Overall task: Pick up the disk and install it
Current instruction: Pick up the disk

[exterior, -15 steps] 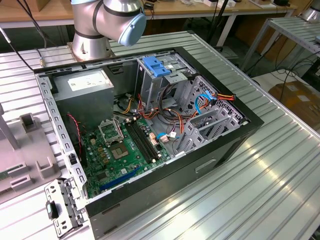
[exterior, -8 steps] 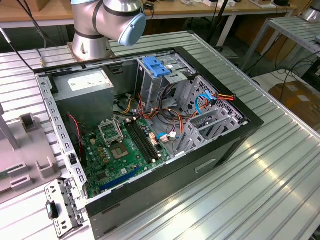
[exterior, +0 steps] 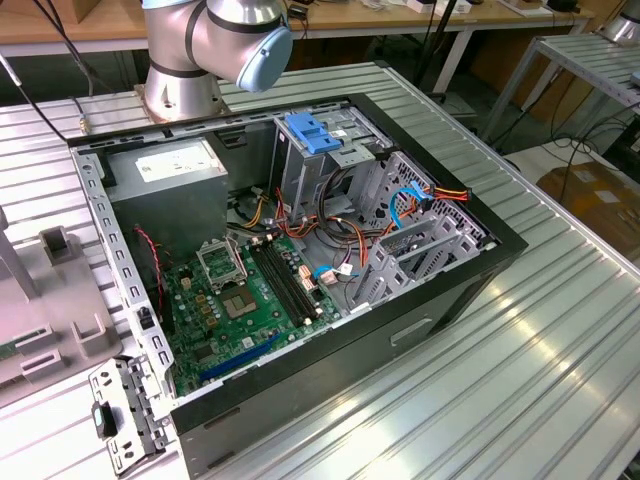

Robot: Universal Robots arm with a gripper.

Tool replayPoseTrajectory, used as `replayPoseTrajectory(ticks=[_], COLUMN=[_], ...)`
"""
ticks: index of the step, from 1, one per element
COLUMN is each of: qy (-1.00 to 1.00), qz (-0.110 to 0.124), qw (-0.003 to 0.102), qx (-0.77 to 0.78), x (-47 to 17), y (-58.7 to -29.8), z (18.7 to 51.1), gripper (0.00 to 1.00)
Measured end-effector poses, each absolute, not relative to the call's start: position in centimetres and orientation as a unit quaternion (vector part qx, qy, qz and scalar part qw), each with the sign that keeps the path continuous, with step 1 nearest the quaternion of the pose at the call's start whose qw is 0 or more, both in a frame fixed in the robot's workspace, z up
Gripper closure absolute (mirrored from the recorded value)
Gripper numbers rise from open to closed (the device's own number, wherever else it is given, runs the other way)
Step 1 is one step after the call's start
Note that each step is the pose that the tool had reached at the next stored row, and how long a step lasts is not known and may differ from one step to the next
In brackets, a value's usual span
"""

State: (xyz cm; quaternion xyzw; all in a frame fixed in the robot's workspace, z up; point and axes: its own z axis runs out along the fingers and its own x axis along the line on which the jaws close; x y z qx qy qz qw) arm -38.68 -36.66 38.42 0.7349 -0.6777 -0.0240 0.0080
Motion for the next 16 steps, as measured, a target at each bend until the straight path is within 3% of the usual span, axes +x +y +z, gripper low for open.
replayPoseTrajectory(ticks=[16], qy=[-0.678], qz=[-0.025], qw=[0.006], qx=[0.735], x=[-38.75], y=[-36.61], z=[37.98], gripper=[0.5])
